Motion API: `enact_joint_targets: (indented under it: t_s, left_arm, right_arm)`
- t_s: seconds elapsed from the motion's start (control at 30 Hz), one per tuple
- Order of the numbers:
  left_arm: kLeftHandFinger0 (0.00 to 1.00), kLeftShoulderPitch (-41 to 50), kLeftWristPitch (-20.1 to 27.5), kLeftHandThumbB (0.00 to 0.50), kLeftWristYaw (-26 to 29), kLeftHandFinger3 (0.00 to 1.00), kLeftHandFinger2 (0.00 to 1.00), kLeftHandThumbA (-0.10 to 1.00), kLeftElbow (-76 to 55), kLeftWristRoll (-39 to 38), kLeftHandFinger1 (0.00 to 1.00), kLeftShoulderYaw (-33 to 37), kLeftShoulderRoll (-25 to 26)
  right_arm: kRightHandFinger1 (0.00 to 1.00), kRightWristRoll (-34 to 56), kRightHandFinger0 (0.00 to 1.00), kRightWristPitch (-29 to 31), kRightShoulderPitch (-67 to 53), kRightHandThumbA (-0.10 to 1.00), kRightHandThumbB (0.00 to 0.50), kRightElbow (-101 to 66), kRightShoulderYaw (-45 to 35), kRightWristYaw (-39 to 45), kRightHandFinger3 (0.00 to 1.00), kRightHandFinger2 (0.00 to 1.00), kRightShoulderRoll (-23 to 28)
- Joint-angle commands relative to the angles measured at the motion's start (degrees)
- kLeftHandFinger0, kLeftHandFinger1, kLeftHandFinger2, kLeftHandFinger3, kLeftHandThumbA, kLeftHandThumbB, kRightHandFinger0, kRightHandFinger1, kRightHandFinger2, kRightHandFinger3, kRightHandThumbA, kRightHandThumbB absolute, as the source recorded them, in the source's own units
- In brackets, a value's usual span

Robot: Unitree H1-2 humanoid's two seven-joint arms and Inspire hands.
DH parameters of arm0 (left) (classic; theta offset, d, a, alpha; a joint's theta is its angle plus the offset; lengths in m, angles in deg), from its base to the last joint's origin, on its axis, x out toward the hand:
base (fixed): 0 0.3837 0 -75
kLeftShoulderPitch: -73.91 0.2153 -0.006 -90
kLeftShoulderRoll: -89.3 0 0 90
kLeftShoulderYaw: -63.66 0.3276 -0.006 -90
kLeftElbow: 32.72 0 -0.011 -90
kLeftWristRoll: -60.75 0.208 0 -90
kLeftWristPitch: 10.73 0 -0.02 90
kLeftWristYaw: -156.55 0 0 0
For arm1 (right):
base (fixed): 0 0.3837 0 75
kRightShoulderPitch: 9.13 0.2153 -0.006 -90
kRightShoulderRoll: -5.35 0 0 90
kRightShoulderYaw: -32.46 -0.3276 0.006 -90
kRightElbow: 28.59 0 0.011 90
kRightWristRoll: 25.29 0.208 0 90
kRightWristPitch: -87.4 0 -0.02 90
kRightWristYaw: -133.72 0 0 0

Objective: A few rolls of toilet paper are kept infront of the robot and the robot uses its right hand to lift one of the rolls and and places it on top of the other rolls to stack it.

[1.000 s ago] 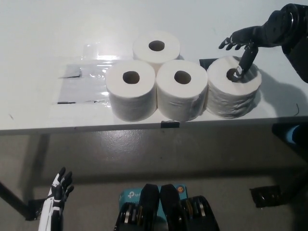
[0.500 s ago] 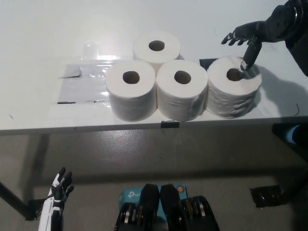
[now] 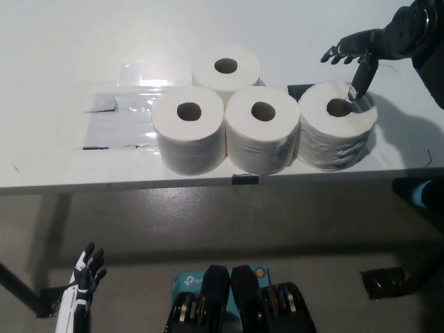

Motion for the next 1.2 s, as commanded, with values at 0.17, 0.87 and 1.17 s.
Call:
enact_joint_targets:
  t_s: [0.17, 0.87, 1.17]
  left_arm:
    - [1.00, 0.14, 2.30, 0.000, 0.85, 1.00, 1.00, 1.00, -1.42, -0.11, 1.00, -0.03, 0.48]
    - [1.00, 1.18, 1.46, 0.004, 0.85, 1.00, 1.00, 1.00, -2.97, 0.13, 1.00, 0.27, 0.13]
    - [1.00, 0.86, 1.74, 0.017, 0.81, 1.00, 1.00, 1.00, -2.91, -0.51, 1.00, 0.25, 0.08]
  right_arm:
    - [1.00, -1.96, 1.00, 2.64, 3.59, 0.92, 0.312, 0.22, -0.11, -2.30, 1.00, 1.00, 0.37]
    - [1.00, -1.17, 1.00, 2.68, 0.70, 0.84, 0.299, 8.02, -2.05, -7.04, 1.00, 1.00, -2.94]
    - [1.00, -3.29, 1.00, 6.57, -0.53, 0.75, 0.280, 13.02, -0.30, -12.44, 1.00, 1.00, -4.87]
